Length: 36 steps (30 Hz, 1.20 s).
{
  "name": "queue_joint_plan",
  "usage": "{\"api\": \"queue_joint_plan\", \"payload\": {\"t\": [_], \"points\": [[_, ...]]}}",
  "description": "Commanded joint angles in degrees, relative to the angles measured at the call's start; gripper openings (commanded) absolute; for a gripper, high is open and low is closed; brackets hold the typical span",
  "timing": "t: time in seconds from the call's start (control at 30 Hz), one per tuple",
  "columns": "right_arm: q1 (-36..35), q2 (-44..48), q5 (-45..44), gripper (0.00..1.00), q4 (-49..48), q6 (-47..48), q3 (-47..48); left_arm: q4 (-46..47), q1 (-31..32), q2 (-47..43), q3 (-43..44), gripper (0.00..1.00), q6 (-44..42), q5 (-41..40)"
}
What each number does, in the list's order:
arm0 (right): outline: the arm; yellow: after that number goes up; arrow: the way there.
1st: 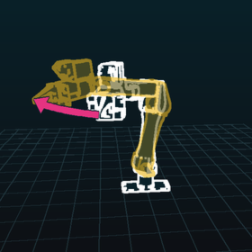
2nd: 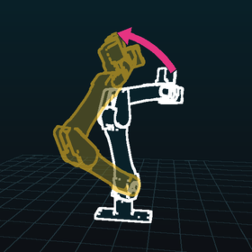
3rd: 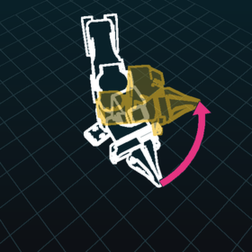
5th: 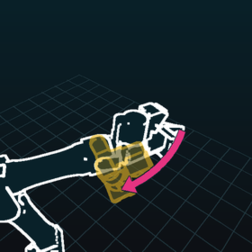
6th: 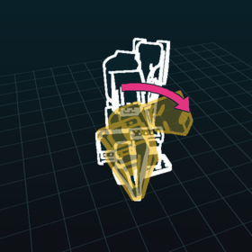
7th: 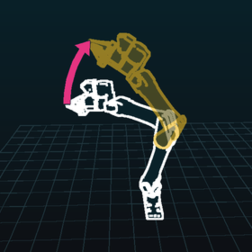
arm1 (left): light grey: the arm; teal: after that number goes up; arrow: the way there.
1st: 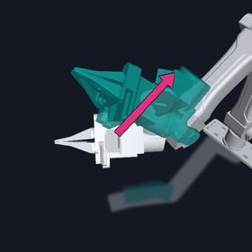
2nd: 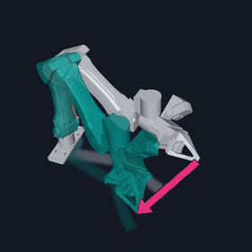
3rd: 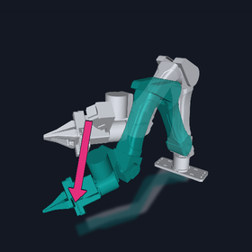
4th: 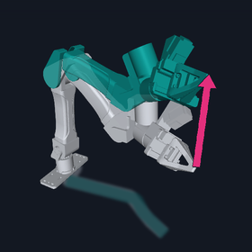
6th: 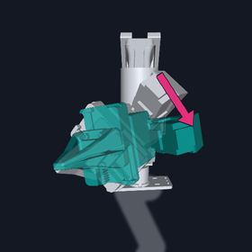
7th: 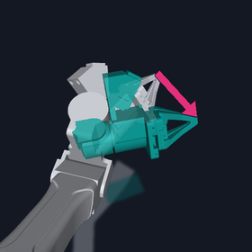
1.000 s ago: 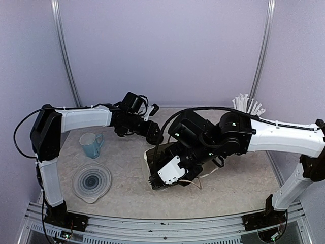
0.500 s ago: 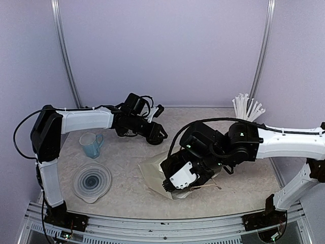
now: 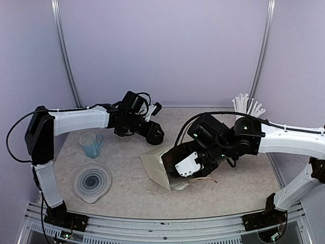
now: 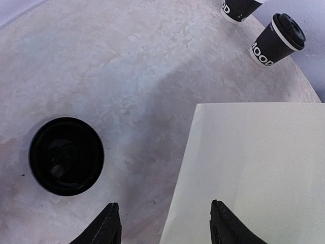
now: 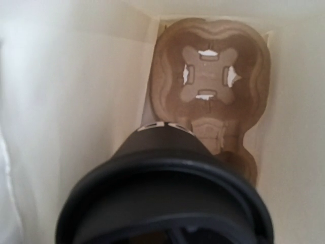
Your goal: Pack the takeout coffee
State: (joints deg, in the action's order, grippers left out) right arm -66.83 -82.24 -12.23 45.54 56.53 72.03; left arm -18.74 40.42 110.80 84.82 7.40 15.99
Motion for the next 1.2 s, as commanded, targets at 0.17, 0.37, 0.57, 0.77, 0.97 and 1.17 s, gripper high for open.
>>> {"api": "queue_joint_plan", "payload": {"t": [0.17, 0.37, 0.57, 0.77, 0.97, 1.17], "points": [[0.93, 0.49, 4.06, 0.41, 0.67, -2.00, 1.46, -1.18, 5.01, -27.77, -6.14, 0.64, -4.75, -3.75], [1.35, 0.12, 4.79, 0.41, 1.60, -2.96, 2.88, -4.08, 13.50, -33.59, -7.30, 0.66, -4.33, -2.00], [1.70, 0.23, 5.15, 0.41, 1.22, -3.27, 2.55, -9.33, 17.68, -31.26, -5.63, 0.66, -4.98, -0.29], [1.79, 0.15, 5.36, 0.41, 0.74, -3.36, 2.20, -11.62, 19.14, -30.07, -5.46, 0.66, -4.79, 2.60], [1.87, 0.40, 5.64, 0.41, 0.57, -3.58, 1.58, -14.53, 19.79, -27.41, -3.77, 0.66, -6.33, -0.46], [2.21, 1.14, 5.51, 0.41, 0.54, -3.71, 1.41, -18.07, 20.15, -23.28, -1.15, 0.64, -7.93, -5.61]]}}
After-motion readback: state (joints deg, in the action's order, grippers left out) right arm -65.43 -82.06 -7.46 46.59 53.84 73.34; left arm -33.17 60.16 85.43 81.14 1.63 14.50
